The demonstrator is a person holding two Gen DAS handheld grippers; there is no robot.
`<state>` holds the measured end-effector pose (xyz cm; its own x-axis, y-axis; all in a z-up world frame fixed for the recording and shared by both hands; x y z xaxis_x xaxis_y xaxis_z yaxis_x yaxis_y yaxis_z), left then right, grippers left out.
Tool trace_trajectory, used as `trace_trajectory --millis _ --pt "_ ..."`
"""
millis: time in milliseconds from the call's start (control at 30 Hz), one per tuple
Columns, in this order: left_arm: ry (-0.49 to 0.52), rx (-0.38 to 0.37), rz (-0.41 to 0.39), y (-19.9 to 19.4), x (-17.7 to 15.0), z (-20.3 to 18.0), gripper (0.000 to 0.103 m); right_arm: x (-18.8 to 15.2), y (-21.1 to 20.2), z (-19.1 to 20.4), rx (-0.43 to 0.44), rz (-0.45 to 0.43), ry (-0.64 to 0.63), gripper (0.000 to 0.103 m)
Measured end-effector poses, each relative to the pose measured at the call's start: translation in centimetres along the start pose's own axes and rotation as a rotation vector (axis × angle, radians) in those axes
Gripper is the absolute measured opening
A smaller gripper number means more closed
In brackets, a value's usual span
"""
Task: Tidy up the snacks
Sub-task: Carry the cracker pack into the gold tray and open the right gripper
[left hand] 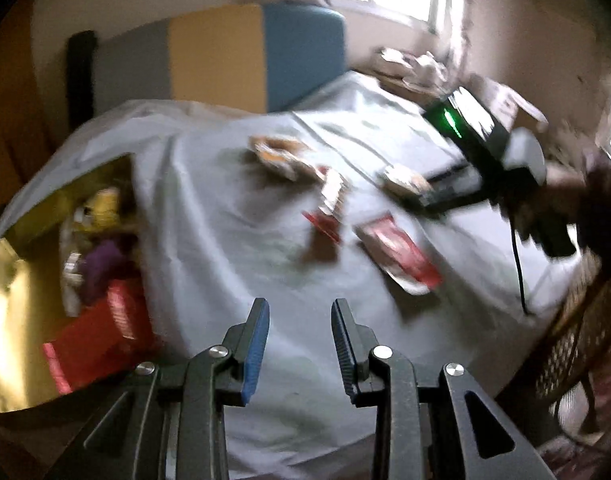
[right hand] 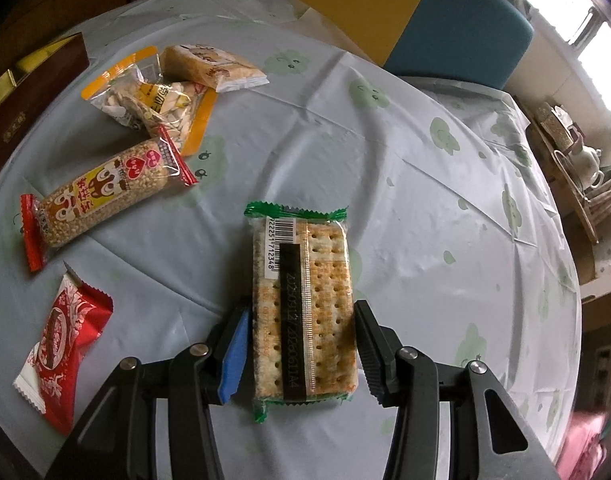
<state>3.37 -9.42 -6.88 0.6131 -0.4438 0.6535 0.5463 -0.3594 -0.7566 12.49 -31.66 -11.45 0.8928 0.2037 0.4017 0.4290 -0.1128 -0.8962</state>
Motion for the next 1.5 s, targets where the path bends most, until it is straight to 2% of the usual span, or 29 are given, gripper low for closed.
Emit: trace_trajectory --millis 133,267,500,767,867,967,1033,1233,1400,1500 --pt "0.015 -0.019 0.093 2.8 -1.7 -0.8 0.032 0.0 -0.1 0.3 -0.007 0.0 -0.005 0.049" --pt "0.034 -0.011 0.047 2.9 -2.1 -0.9 0.032 -0.1 -0.1 0.6 -0.019 -0.001 -0.013 0.049" --pt "-0.005 -0.044 -0.043 2.8 -3.0 -0.5 0.034 -0.2 -0.2 0.7 -0.021 0.002 0.004 0.049" --pt "-0.032 -0.055 -0.072 2.7 -3.3 -0.2 0.034 0.4 -0.5 -0.1 0.003 0.026 0.078 0.046" --pt "-0.041 -0.06 -0.079 2.6 -3.3 -0.1 0.034 1.2 -2.1 -0.5 0.026 -0.014 0.105 0.046" --pt "-0.045 -0.059 -0.08 2.6 -3.2 -0.2 0.035 2.8 -5.1 0.3 0.088 -0.073 0.088 0.046" --pt "-0.044 -0.059 -0.083 2.6 -3.2 -0.2 0.035 4.0 -7.1 2.6 0.142 -0.109 0.013 0.046" --pt "-0.05 -0.071 -0.091 2.4 -3.3 -0.1 0.035 7.9 -11.1 13.3 0.32 -0.189 -0.298 0.046" --pt "-0.058 -0.08 -0.099 2.4 -3.5 0.1 0.035 10.3 -12.7 22.5 0.453 -0.199 -0.511 0.047" --pt "-0.061 -0.086 -0.1 2.3 -3.5 0.1 0.035 11.2 -12.6 26.9 0.499 -0.188 -0.602 0.047"
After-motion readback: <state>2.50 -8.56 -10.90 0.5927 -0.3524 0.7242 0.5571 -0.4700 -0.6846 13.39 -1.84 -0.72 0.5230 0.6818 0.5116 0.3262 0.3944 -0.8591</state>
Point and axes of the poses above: each gripper's, at about its wrist camera, not at the fingertips, and y roughly the way its jaws point, z to its left, x to its top, the point moved 4 cm from there along y, roughly the way its jaws point, and after that the axes turned 5 degrees about y, right-handed, at the moved point
